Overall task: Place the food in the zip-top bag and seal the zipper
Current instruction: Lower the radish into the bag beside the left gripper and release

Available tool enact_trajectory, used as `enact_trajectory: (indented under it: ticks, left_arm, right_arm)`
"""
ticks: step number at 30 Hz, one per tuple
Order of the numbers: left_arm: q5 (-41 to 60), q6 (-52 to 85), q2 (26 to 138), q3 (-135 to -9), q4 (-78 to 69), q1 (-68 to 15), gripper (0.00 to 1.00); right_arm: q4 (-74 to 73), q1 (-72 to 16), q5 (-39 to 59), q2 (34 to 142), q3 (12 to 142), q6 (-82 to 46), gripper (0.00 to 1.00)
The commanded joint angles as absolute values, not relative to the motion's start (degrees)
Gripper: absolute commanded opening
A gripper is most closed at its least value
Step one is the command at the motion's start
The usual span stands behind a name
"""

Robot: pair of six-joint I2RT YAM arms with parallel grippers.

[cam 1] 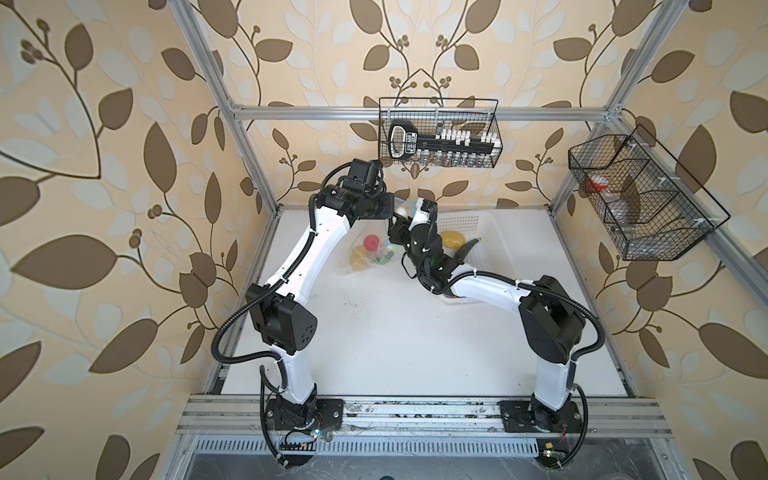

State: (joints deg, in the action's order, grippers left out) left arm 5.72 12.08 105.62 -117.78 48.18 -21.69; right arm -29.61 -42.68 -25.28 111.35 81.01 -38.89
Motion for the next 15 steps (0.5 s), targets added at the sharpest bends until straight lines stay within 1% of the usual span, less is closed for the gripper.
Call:
enact_trajectory:
  ticks: [1,2,6,8,11,13,15]
  left_arm:
    - [7.6,9.7,101.8,-115.8,45.7,-21.5,0.00]
    - [7.6,9.5,101.7,-115.5,45.5,-21.5,0.00]
    - [7.3,8.5,101.4,-114.6,45.4,-21.7,0.00]
    - [7.2,8.3,101.4,-114.3,45.4,-21.7,0.00]
    - [7.0,8.0,101.3,-113.5,45.2,-21.8,0.00]
    - [7.0,7.9,101.2,-113.3,45.0,-21.8,0.00]
    - [6.9,7.7,101.2,-113.1,45.0,-21.9,0.00]
  right_arm:
    - [-24.8,-41.7,-20.8,114.0,84.6,-41.9,0.26]
    - [-24.1,-41.4,-19.9,114.5,85.3,-42.4,0.31]
    - [-23.8,-41.2,-18.0,115.6,86.4,-43.1,0.59]
    - [-23.8,-41.0,-17.0,115.8,86.8,-43.1,0.67]
    - [-23.7,-41.0,-16.1,115.6,87.2,-43.0,0.74]
    - [-23.9,-41.0,-15.9,115.2,87.0,-43.0,0.75]
    - [-24.5,-41.0,-15.8,114.6,86.4,-43.2,0.72]
